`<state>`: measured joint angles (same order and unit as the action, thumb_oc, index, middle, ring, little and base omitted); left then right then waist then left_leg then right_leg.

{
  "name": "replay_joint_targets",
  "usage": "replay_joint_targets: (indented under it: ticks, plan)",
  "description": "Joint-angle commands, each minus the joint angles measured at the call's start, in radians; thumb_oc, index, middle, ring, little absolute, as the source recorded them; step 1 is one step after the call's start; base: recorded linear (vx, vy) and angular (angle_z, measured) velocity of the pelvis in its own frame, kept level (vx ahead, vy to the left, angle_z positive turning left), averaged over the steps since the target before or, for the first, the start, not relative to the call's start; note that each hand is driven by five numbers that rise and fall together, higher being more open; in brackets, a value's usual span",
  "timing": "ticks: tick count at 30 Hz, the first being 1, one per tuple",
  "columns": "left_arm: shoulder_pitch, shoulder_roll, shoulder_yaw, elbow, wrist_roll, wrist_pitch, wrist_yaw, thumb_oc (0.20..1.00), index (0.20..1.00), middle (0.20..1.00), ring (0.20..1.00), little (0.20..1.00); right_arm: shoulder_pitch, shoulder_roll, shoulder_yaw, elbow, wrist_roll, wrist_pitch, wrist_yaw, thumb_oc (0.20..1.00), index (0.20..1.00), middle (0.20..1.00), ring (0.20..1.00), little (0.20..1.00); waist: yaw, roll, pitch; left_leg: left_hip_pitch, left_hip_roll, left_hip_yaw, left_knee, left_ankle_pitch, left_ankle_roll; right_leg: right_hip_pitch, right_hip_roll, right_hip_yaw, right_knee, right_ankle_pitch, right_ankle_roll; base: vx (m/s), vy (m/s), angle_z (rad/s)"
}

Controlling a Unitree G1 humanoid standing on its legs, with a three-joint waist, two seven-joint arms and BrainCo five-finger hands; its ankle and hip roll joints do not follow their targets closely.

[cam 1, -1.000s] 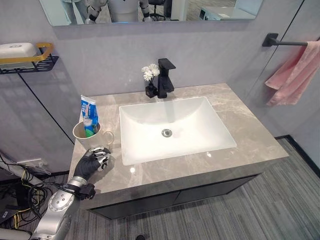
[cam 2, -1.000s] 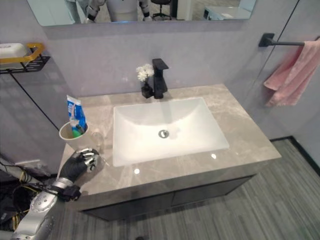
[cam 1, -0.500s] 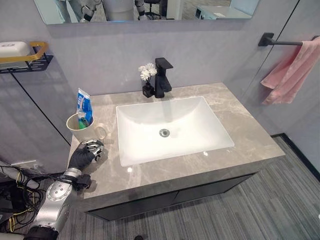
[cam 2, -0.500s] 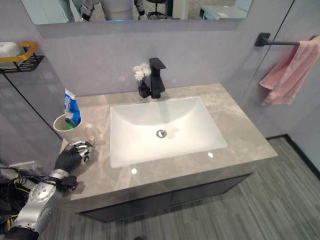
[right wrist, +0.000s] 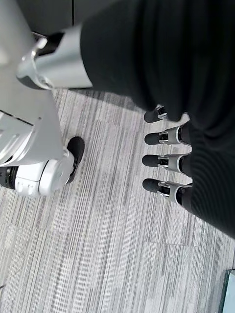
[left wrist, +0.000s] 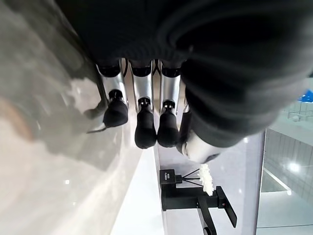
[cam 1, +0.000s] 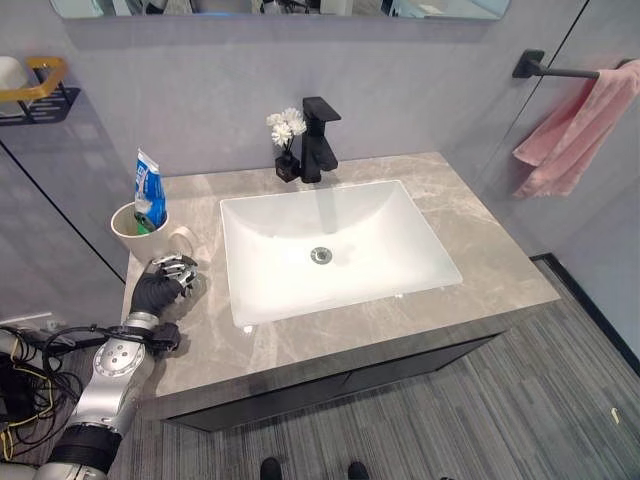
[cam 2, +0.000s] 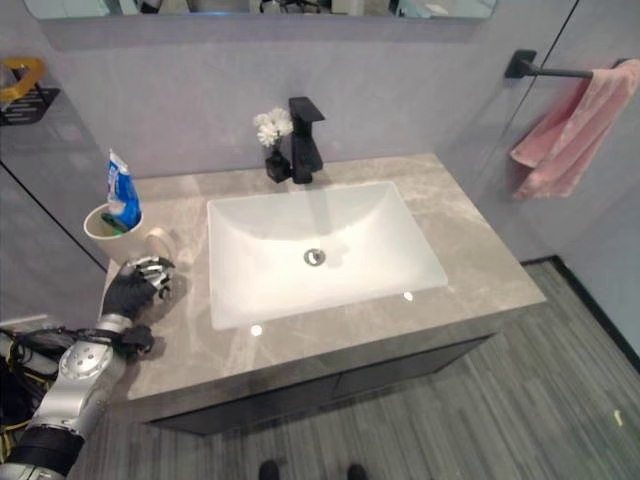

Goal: Put brush and paste in cup on sink, flatten towel.

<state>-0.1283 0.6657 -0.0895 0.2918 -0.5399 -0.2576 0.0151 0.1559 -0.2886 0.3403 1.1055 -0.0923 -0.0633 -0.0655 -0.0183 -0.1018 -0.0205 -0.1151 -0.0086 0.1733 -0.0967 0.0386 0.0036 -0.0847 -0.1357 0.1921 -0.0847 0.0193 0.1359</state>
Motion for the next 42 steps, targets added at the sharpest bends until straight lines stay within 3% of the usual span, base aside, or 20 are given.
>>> replay_joint_targets:
  ticks: [1,20,31,42]
  plan:
    - [-0.025,0.004,0.013,-0.003,0.011,-0.007,0.019,0.2,0.2,0.2,0.2,0.2,-0.055,-0.036,0.025,-0.012,0.004,0.002,-0.019,1.0,1.0,1.0,1.0,1.0,-0.018,0.03,0.034,0.004,0.036,-0.036,0.014,-0.016,-0.013,0.125,-0.004,-0.025,0.014,0.024,0.041,0.0,0.0,0.0]
    - [0.165,0.011,0.143,-0.078,0.034,-0.009,0.0,0.2,0.2,0.2,0.2,0.2,-0.062,-0.034,0.004,0.016,-0.006,0.001,-0.016,1.0,1.0,1.0,1.0,1.0,0.019,0.039,0.021,0.027,0.033,-0.05,0.009,-0.014,-0.014,0.153,0.0,-0.052,0.014,0.002,0.03,0.0,0.001,0.01]
    - [0.091,0.011,0.159,-0.029,0.058,-0.013,0.061,0.2,0.2,0.2,0.2,0.2,-0.06,-0.037,0.005,0.014,0.002,0.001,-0.014,1.0,1.0,1.0,1.0,1.0,0.014,0.027,0.047,-0.009,0.028,-0.039,0.032,-0.021,-0.007,0.136,-0.009,-0.043,0.001,0.015,0.036,-0.01,0.009,0.03]
    - [-0.078,0.006,0.109,0.065,0.057,-0.036,0.138,0.2,0.2,0.2,0.2,0.2,-0.086,-0.05,0.014,-0.006,0.026,-0.002,-0.025,1.0,1.0,1.0,1.0,1.0,-0.005,0.016,0.081,-0.125,0.02,-0.045,0.16,-0.065,0.005,0.091,-0.029,-0.034,0.022,0.044,0.045,-0.02,0.004,-0.04]
